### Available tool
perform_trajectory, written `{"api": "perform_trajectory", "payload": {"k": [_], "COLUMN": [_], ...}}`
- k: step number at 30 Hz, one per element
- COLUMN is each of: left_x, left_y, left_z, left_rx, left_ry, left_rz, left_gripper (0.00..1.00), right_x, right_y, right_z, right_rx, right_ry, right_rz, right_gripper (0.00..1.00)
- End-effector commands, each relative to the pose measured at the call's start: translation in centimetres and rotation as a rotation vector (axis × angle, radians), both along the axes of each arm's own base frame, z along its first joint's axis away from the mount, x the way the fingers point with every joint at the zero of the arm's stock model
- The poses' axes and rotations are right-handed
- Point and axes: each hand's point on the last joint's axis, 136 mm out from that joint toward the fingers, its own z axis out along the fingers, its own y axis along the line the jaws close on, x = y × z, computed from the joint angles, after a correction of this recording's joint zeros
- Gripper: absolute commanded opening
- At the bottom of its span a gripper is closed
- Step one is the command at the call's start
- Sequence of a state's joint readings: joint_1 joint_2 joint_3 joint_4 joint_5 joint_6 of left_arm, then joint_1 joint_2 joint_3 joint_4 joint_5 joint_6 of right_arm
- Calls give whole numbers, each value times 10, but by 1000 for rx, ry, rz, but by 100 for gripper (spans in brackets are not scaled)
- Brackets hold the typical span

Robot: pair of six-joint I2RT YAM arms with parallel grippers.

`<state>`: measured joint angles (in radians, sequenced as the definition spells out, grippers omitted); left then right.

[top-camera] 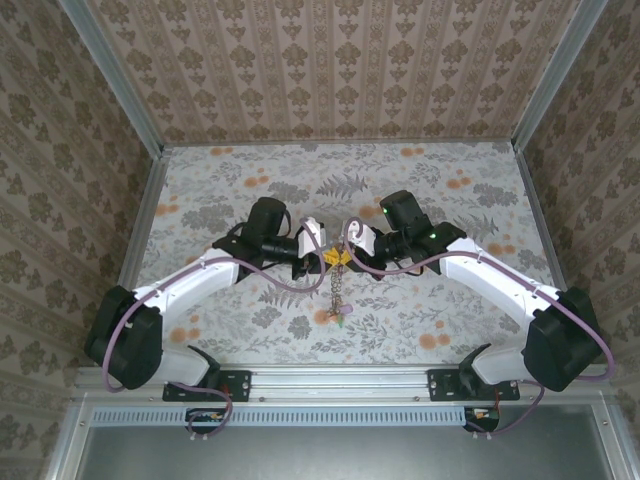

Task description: Put the keys on the keyring

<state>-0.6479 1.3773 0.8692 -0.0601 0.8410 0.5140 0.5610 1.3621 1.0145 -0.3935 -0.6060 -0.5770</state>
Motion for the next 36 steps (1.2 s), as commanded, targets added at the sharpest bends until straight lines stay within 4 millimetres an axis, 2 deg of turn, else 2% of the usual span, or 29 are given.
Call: {"api": "perform_trajectory", "payload": {"k": [1,3,4,12,22,30,34,36], "left_x": [0,-2,-3,-1,-4,-1,-1,0], "left_y": [-3,-4,-4,-3,0,4,7,8], "left_z": [3,2,2,18,32,34,27,24], "left_rx": [17,19,18,-88,-185,-213,-164,-141], "left_ry": [-13,-9,-7,-34,-28,-29,-18,-17], "left_rz": [-27,-35,-40,-15,-29,-6,2,7], "left_gripper": [11,6,0,0,0,0,0,6], "right_x": [1,1,1,7,10,15,13,12], "right_y": [8,8,8,1,7,2,1,3], "right_z": [24,24,24,6,-1,-10,-8,-3], "right_rx": [54,57,59,84,181,149,125,121], "right_ry": [-62,-66,-70,-57,-2,-10,-1,-8], "right_rz": [38,35,36,-36,-53,-77,-60,-47], "right_gripper": [0,0,1,13,17,6,0,0]}}
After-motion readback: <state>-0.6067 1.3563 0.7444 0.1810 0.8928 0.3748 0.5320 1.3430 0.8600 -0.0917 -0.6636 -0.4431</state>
